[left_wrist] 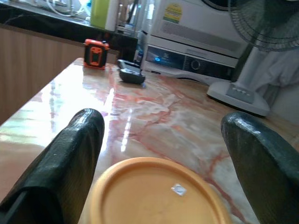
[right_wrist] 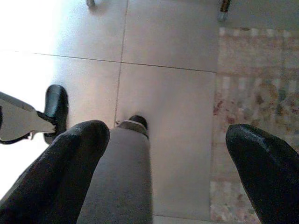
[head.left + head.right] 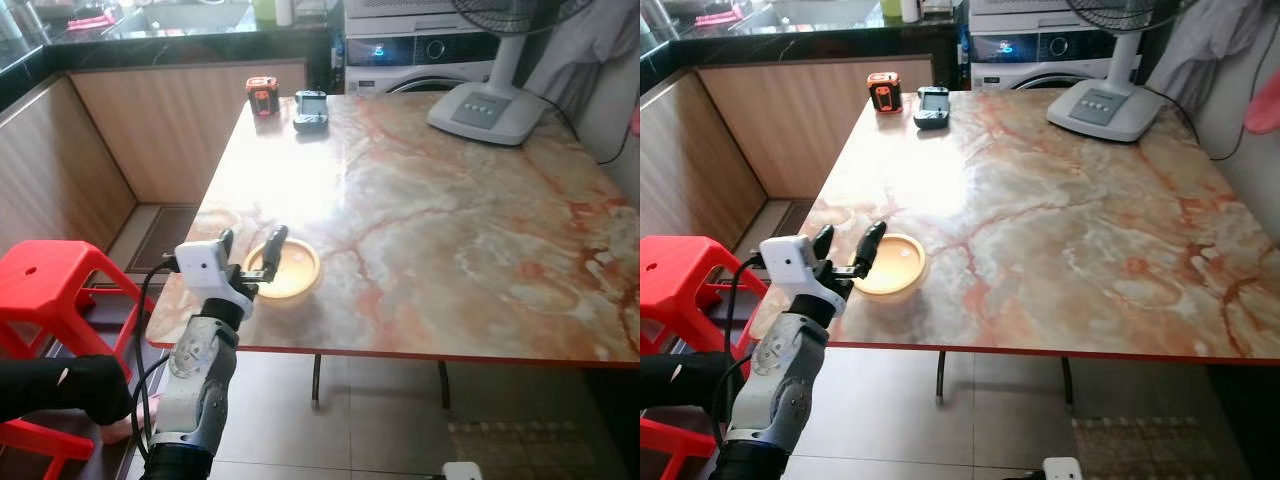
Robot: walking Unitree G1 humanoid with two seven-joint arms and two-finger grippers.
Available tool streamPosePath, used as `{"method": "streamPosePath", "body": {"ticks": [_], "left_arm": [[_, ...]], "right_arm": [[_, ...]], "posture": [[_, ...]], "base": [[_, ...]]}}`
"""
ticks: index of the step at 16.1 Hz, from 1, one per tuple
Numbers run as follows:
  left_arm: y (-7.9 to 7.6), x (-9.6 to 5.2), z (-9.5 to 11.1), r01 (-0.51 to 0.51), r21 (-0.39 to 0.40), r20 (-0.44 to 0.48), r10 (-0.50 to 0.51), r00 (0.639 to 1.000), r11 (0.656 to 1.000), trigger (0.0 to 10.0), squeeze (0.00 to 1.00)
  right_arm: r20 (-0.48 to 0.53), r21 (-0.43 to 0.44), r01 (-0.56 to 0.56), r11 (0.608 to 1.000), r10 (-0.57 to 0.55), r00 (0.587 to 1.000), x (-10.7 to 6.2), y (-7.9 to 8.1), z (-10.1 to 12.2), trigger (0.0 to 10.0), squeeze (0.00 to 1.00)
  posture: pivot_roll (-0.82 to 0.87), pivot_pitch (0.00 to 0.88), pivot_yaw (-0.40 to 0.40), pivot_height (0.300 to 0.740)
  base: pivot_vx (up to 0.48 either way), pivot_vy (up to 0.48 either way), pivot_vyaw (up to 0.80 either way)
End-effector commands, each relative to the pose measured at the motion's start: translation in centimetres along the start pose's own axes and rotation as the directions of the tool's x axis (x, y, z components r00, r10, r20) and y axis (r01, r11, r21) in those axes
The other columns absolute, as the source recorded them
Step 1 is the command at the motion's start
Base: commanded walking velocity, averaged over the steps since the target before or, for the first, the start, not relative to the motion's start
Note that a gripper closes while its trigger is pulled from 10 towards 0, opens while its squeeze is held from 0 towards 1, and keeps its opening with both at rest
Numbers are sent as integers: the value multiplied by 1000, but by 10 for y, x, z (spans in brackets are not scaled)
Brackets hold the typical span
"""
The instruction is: Restocking fridge
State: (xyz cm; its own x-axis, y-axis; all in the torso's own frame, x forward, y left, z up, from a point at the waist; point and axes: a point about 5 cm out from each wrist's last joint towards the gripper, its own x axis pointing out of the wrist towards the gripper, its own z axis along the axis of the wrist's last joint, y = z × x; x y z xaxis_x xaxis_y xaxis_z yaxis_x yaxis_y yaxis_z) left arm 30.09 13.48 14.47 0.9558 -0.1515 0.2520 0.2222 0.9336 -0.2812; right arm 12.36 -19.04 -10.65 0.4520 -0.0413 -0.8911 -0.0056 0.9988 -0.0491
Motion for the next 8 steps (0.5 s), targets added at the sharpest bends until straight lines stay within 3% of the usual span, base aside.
{"method": "streamPosePath", "body": {"ticks": [1,8], "left_arm": [[1,0,2,-3,-13,-3,3,1000,1000,10000,0],[10,2,4,-75,-37,2,75,997,997,10000,0]], "right_arm": [[-4,8,5,1000,-5,1000,0,-1,-1,10000,0],[-7,6,4,1000,-4,1000,0,-1,-1,10000,0]], "posture": [[91,37,59,740],[94,40,54,740]], "base": [[0,0,0],[0,0,0]]}}
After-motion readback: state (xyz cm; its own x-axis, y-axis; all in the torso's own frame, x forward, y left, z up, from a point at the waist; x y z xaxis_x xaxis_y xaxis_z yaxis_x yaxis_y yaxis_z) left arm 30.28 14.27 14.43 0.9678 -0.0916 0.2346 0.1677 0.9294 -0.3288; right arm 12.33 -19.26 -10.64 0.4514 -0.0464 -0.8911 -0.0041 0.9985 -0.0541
